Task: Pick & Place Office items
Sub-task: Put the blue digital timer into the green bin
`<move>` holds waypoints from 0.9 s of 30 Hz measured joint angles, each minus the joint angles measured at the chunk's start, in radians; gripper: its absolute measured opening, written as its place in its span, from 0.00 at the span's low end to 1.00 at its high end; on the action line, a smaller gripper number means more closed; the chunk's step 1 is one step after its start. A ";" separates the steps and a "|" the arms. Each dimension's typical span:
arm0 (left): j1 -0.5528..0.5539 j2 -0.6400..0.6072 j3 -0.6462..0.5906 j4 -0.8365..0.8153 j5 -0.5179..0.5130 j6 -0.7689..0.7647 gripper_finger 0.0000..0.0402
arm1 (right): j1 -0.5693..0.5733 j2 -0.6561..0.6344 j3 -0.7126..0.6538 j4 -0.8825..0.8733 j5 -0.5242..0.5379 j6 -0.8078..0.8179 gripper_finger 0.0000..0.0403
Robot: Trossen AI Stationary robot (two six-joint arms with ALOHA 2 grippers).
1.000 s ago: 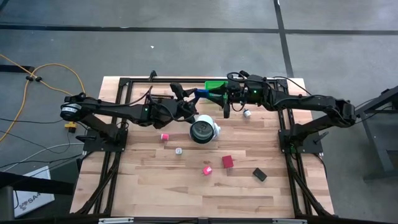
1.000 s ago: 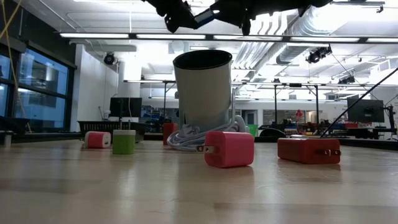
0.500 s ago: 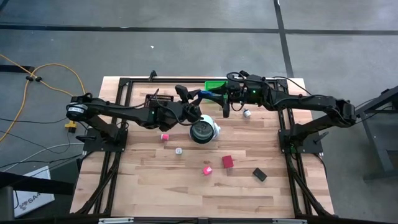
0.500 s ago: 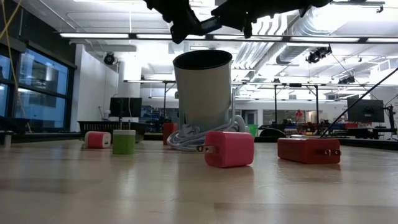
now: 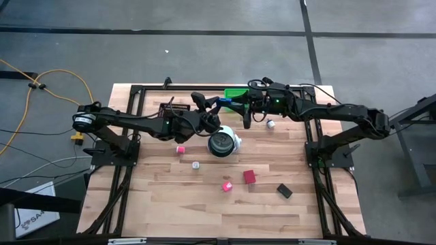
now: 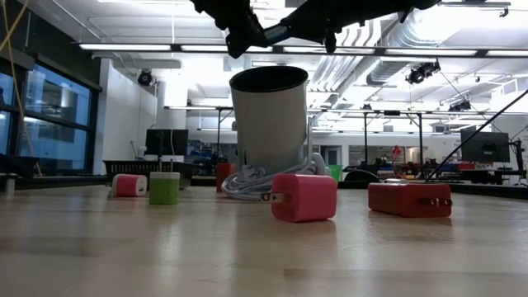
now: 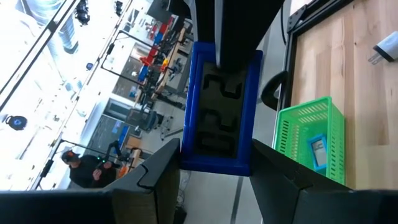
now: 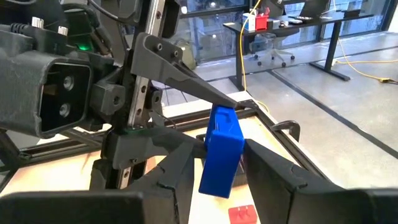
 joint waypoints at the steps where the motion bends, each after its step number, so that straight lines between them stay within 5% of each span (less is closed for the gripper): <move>1: 0.000 0.000 0.000 0.000 0.000 0.000 0.40 | 0.000 0.000 0.000 0.000 0.000 0.000 0.31; 27: 0.000 0.000 0.000 0.000 -0.004 0.001 0.40 | 0.000 0.000 0.000 -0.019 0.001 -0.001 0.29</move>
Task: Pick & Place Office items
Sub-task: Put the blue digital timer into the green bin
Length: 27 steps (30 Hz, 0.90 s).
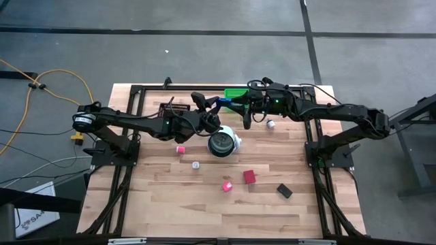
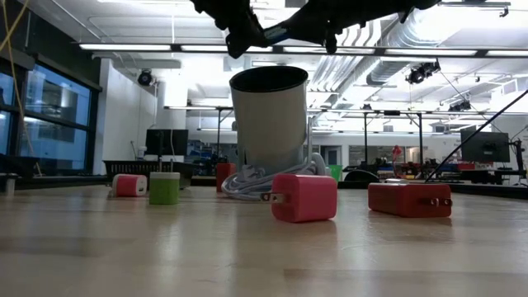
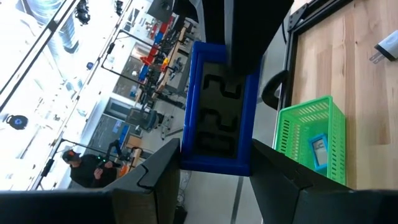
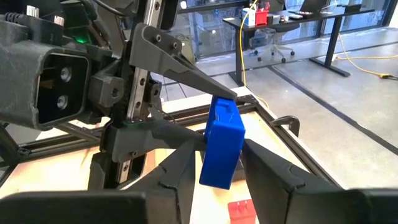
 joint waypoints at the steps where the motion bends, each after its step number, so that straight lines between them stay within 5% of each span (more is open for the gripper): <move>1: 0.000 0.000 0.000 0.000 -0.001 0.000 0.40 | 0.000 0.000 0.000 0.000 0.000 0.000 0.27; 8: 0.000 0.000 0.000 0.000 -0.020 0.003 0.40 | 0.000 0.000 0.000 0.001 0.001 0.000 0.16; 27: -0.002 0.000 0.000 -0.001 -0.019 0.010 0.40 | -0.001 0.000 0.000 0.001 -0.015 0.001 0.14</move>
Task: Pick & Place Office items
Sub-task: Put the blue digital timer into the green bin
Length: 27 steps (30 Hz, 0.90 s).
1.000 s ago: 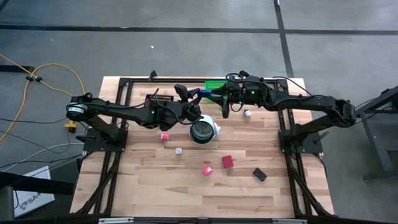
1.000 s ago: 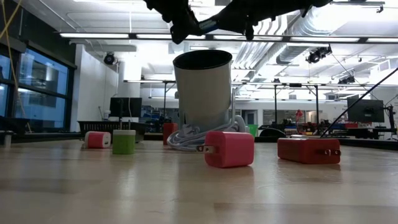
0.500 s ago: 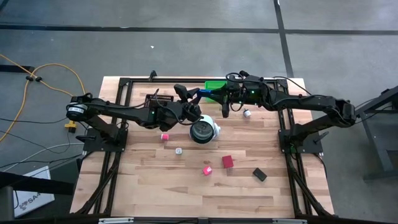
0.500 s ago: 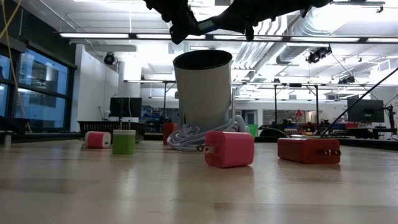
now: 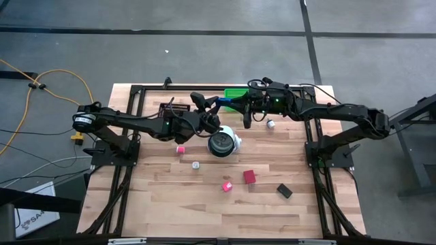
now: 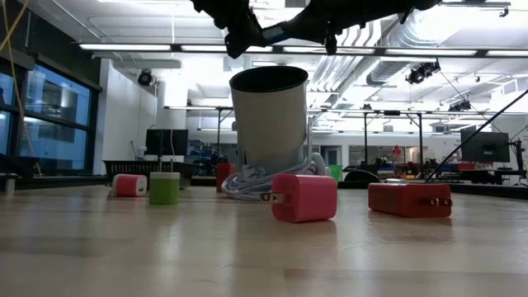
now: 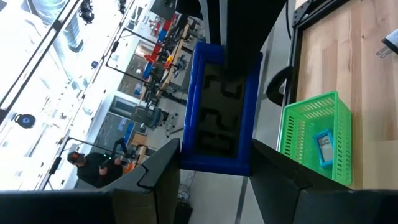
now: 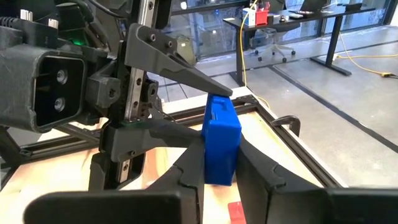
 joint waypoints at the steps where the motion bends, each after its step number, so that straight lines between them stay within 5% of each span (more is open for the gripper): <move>1: -0.001 0.000 0.000 0.000 0.000 0.000 0.40 | 0.000 0.000 0.000 0.000 -0.002 0.000 0.14; 27: -0.012 0.000 0.000 0.000 -0.026 -0.008 0.44 | 0.001 0.000 0.000 0.000 -0.008 -0.002 0.13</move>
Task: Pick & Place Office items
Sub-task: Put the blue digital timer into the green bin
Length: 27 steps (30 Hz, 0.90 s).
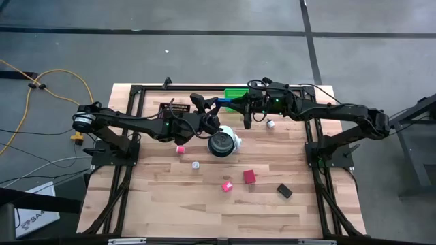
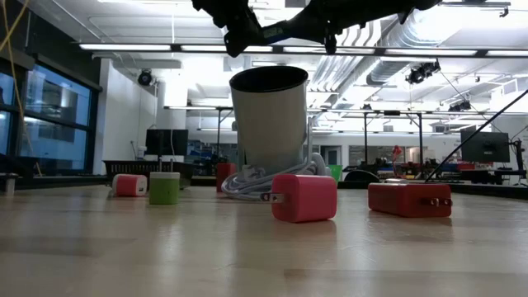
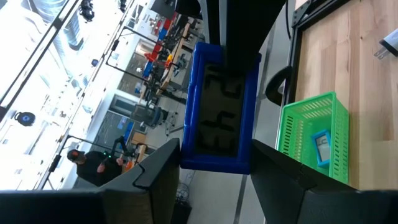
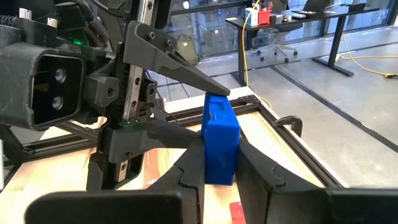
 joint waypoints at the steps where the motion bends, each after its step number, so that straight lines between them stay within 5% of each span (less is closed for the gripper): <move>1: 0.000 0.000 0.000 0.000 0.000 0.000 0.44 | 0.000 0.000 0.000 0.000 0.000 0.000 0.13; 27: -0.012 0.000 0.000 0.000 -0.004 0.000 0.58 | 0.000 0.000 0.000 -0.003 -0.006 0.000 0.13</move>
